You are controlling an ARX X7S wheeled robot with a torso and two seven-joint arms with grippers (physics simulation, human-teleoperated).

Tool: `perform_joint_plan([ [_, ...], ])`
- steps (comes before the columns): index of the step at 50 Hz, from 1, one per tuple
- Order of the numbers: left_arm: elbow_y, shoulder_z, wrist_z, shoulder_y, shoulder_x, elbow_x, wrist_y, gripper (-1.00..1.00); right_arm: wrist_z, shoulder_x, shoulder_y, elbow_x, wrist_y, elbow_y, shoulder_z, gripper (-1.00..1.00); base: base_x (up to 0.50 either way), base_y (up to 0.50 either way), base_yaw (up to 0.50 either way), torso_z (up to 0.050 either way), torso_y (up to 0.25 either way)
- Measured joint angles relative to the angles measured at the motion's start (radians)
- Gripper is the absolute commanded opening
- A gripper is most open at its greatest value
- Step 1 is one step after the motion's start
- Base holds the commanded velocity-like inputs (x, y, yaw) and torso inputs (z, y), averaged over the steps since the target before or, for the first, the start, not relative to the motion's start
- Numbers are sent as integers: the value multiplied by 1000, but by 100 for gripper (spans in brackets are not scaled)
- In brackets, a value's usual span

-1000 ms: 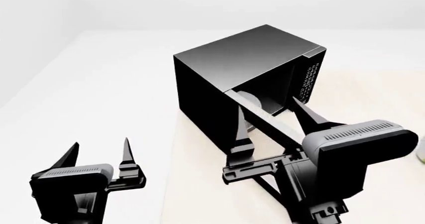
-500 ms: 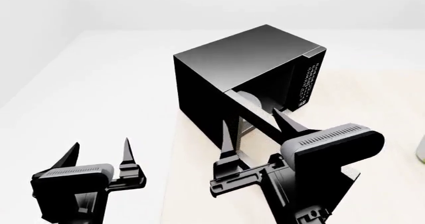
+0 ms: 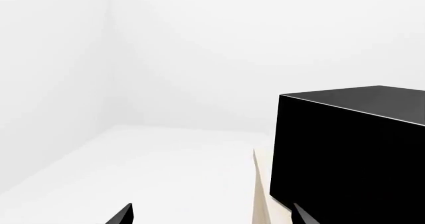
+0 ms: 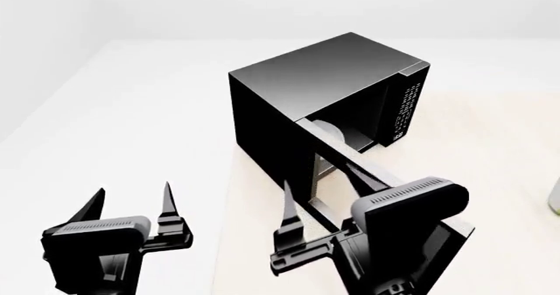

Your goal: Close the microwave.

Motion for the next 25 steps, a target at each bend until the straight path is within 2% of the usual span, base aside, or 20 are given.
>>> perform_joint_plan([
  [25, -1, 7, -7, -2, -6, -2, 2, 100, -43, 3, -60, -58, -80, 109, -32, 100, 0, 0, 0, 0, 0],
])
